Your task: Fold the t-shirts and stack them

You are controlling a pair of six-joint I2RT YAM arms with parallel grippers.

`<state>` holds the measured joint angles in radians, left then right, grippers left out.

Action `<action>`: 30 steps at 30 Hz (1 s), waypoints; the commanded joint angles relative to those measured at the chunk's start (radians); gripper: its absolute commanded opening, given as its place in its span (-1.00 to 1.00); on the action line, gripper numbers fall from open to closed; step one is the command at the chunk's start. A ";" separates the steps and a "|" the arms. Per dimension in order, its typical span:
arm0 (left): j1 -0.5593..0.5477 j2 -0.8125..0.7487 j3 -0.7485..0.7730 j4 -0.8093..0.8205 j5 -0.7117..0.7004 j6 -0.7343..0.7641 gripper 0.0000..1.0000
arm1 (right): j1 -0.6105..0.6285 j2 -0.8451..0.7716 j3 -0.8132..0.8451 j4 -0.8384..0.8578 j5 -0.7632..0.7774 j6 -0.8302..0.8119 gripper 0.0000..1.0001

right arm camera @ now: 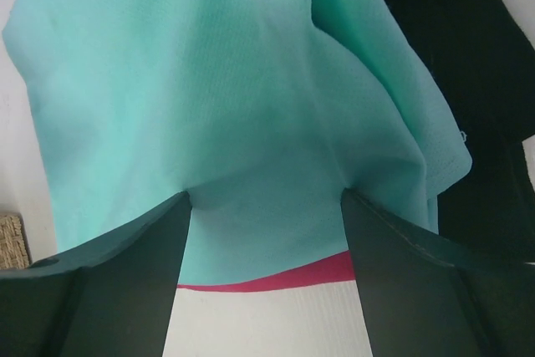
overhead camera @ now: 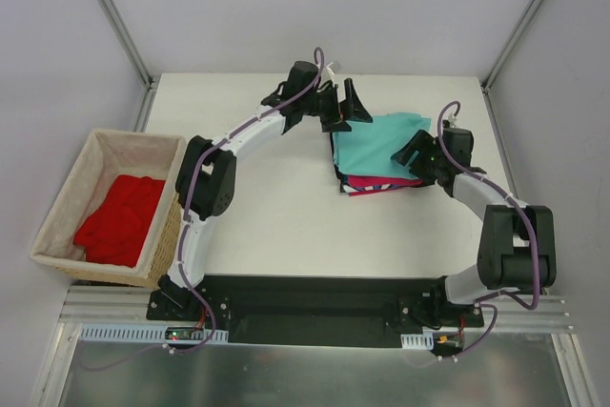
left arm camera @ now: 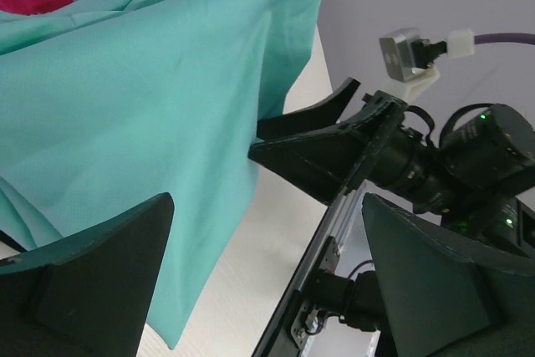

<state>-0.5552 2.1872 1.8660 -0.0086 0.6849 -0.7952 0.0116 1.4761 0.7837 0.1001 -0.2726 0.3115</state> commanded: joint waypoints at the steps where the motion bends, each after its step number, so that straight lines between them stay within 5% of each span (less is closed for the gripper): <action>1: -0.003 0.028 0.077 0.076 0.092 -0.044 0.92 | -0.005 0.042 -0.029 0.115 -0.045 0.047 0.54; 16: -0.043 0.239 0.220 0.124 0.162 -0.151 0.93 | -0.005 0.021 -0.029 0.107 -0.043 0.037 0.53; 30: 0.064 0.266 0.122 0.108 0.053 -0.092 0.90 | -0.004 -0.010 -0.032 0.105 -0.060 0.037 0.53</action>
<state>-0.5594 2.4832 2.0315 0.1009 0.7986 -0.9279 0.0086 1.5059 0.7551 0.1799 -0.3038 0.3447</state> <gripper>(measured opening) 0.951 0.766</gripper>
